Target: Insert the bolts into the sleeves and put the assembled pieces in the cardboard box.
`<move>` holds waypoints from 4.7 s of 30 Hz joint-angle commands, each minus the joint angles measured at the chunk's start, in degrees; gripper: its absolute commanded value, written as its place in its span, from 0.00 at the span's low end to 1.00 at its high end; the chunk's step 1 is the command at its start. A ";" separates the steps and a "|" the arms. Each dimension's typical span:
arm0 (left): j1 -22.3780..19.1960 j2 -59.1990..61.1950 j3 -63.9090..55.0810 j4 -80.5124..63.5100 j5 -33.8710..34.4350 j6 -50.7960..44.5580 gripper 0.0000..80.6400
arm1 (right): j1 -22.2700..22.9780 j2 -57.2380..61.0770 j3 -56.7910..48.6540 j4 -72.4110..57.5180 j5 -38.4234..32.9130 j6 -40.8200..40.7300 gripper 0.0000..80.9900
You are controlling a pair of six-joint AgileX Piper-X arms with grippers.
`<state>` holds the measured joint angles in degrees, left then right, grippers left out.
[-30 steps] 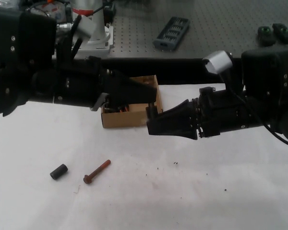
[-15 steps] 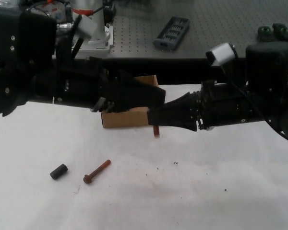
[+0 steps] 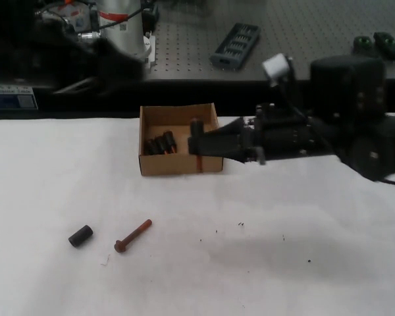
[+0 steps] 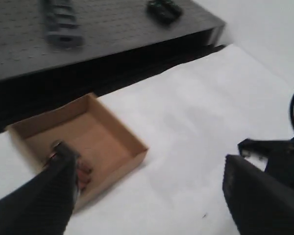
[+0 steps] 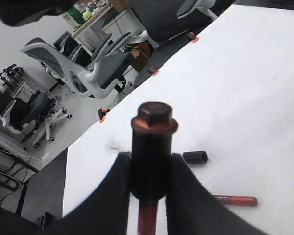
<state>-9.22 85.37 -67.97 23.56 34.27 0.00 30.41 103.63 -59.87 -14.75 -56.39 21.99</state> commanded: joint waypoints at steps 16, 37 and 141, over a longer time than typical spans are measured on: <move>1.89 -2.05 -0.50 29.16 -11.14 12.41 0.47 | -0.33 26.42 -44.95 22.18 27.39 1.77 0.06; 1.89 -3.52 -0.50 30.35 -11.14 12.41 0.46 | 0.34 29.09 -48.89 32.60 37.42 -5.35 0.06; 1.89 -24.35 6.55 32.12 -29.24 8.98 0.46 | 15.26 19.82 -38.54 66.97 58.86 -2.73 0.05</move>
<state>-7.40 61.29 -61.26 55.53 4.94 9.86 47.83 122.98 -98.61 52.93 4.16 19.61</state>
